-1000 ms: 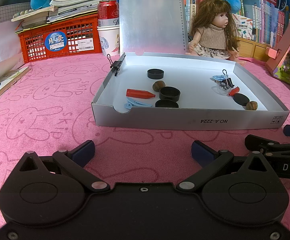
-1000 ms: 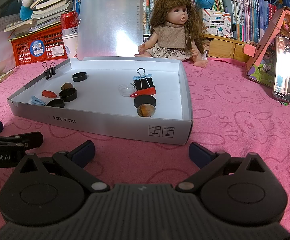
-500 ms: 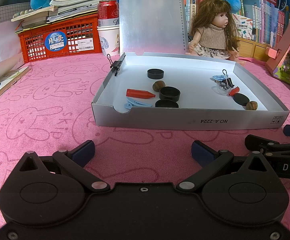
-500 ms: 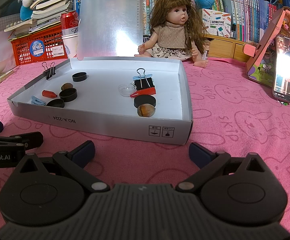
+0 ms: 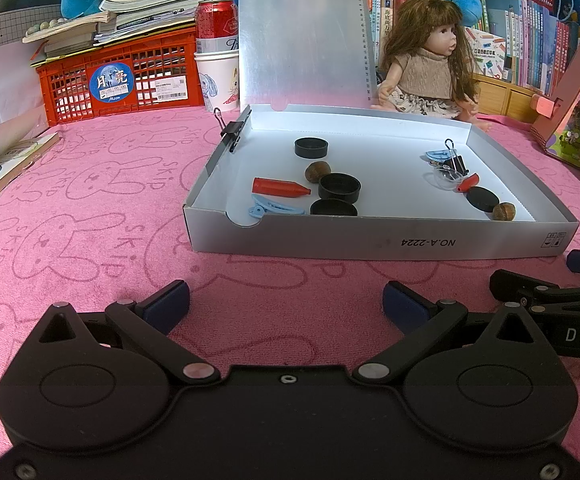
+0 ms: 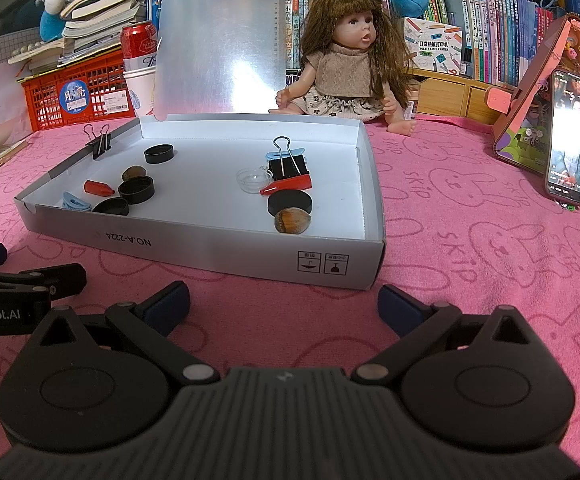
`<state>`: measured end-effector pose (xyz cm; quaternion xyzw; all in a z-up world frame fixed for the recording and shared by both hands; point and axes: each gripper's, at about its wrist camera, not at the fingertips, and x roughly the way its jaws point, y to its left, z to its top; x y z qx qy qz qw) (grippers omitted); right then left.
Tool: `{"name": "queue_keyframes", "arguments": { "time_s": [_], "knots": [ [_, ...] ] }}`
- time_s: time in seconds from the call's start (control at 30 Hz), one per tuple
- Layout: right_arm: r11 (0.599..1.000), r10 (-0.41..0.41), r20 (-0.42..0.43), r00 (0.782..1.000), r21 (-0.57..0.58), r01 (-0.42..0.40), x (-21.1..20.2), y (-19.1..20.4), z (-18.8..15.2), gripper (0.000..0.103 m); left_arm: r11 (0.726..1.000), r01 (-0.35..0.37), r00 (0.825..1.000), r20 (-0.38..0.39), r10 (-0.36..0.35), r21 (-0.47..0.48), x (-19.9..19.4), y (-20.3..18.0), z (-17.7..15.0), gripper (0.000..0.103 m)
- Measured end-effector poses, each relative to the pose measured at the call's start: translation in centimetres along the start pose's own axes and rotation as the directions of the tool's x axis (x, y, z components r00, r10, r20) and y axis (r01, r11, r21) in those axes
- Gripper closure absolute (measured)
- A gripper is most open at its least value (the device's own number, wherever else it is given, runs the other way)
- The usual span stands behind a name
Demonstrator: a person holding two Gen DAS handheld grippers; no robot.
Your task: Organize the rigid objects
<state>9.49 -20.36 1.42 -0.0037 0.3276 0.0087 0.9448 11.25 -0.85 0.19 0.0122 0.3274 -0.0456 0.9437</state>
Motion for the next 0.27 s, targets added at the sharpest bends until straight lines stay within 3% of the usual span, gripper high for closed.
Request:
{"name": "queue_keyframes", "arguments": {
  "time_s": [0.27],
  "knots": [
    [1.0,0.0,0.0,1.0,0.0,0.0,-0.01,0.02,-0.02,0.0,1.0,0.001,1.0,0.001,-0.001,-0.001,0.04,0.09,-0.04,0.0]
  ]
}}
